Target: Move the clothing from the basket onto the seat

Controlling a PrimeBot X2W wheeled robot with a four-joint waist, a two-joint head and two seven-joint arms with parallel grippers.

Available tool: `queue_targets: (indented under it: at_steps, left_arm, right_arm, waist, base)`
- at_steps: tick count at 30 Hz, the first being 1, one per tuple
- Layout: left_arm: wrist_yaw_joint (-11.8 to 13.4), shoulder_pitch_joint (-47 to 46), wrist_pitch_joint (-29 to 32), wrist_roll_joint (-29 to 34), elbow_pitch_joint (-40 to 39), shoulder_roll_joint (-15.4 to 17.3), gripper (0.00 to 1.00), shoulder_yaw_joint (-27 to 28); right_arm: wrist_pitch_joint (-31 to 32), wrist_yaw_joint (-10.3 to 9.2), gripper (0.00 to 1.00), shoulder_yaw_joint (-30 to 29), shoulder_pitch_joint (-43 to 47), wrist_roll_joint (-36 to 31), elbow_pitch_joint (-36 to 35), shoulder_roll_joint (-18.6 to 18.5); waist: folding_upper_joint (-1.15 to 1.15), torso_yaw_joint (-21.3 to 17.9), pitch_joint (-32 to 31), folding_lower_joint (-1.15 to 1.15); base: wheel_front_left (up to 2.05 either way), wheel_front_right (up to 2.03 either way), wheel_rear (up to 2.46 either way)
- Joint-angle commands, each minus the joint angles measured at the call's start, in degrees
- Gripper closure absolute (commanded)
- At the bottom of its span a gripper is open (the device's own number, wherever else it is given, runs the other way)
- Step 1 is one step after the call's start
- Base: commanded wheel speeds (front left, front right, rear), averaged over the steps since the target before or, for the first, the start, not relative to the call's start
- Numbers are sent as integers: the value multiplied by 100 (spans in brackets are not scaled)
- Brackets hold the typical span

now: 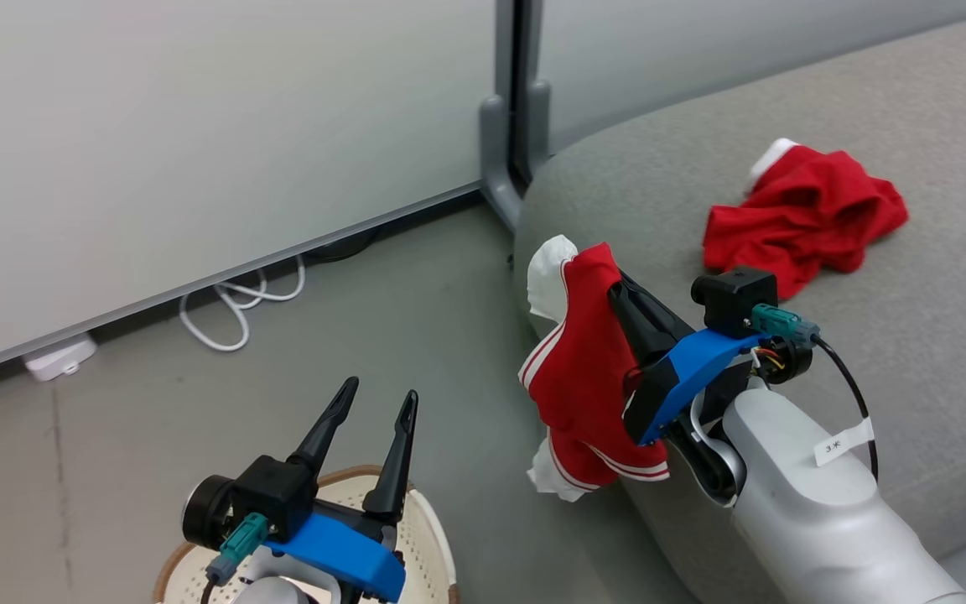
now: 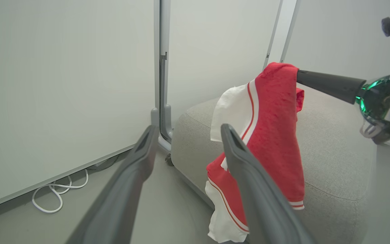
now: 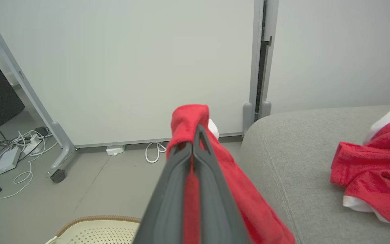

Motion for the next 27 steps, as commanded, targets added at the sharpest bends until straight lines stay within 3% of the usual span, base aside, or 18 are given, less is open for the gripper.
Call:
queue_targets:
  at_steps: [1, 14, 27]
  left_arm:
    - [-16, -70, -27, -33, -23, 32, 0, 12]
    - [-16, -129, -27, 37, -49, 67, 0, 0]
    - [-16, -84, -27, 21, -33, 37, 0, 4]
  right_arm:
    - [-21, 1, 100, -1, 88, -30, -40, -5]
    - [-21, 1, 100, -221, 199, -115, -196, 15]
    - [-21, 1, 100, -360, 252, -198, -171, 48]
  waist:
    - [0, -230, 40, 0]
    - [0, -953, 178, 0]
    - [0, -960, 168, 0]
  base:
    - [0, 0, 0]
    - [0, 0, 0]
    - [0, 0, 0]
